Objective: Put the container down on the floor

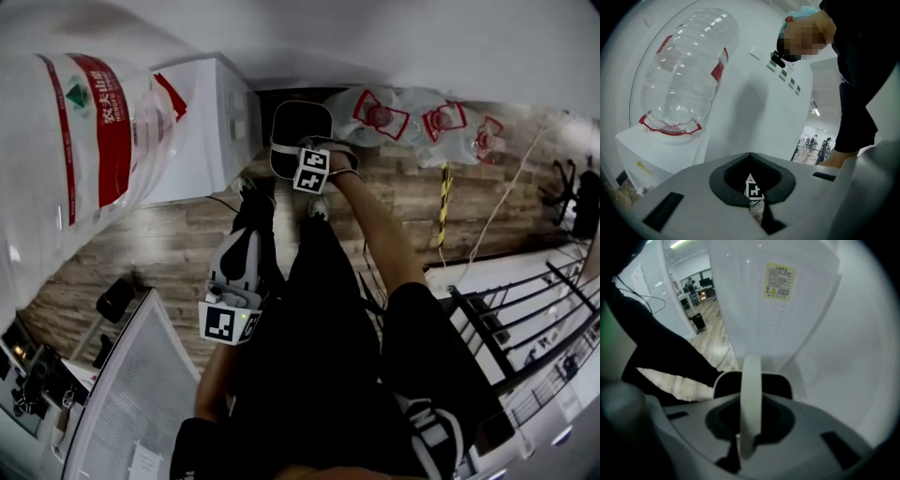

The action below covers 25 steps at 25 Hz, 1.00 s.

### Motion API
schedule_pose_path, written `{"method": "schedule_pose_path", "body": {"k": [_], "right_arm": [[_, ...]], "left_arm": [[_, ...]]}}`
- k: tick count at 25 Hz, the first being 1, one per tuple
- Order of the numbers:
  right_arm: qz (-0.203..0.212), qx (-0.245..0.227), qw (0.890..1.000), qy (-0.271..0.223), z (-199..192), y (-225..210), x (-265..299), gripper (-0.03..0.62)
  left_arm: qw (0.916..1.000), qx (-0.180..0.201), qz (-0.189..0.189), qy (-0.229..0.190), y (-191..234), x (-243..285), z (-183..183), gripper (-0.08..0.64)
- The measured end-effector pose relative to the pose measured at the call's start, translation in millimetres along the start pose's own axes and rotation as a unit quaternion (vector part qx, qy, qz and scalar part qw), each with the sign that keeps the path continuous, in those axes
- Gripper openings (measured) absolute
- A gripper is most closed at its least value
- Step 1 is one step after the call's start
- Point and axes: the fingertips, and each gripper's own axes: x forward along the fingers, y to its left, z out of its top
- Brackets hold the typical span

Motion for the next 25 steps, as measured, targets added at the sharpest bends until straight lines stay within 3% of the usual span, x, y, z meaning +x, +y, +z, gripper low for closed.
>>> {"method": "schedule_pose_path", "body": {"k": [25], "right_arm": [[-0.018,-0.102,0.995,0.011,11.7,-46.4,154.3,0.057]], "left_arm": [[0.9995,-0.028,0.013,0.008,47.1,15.7,-69.3,0.032]]}}
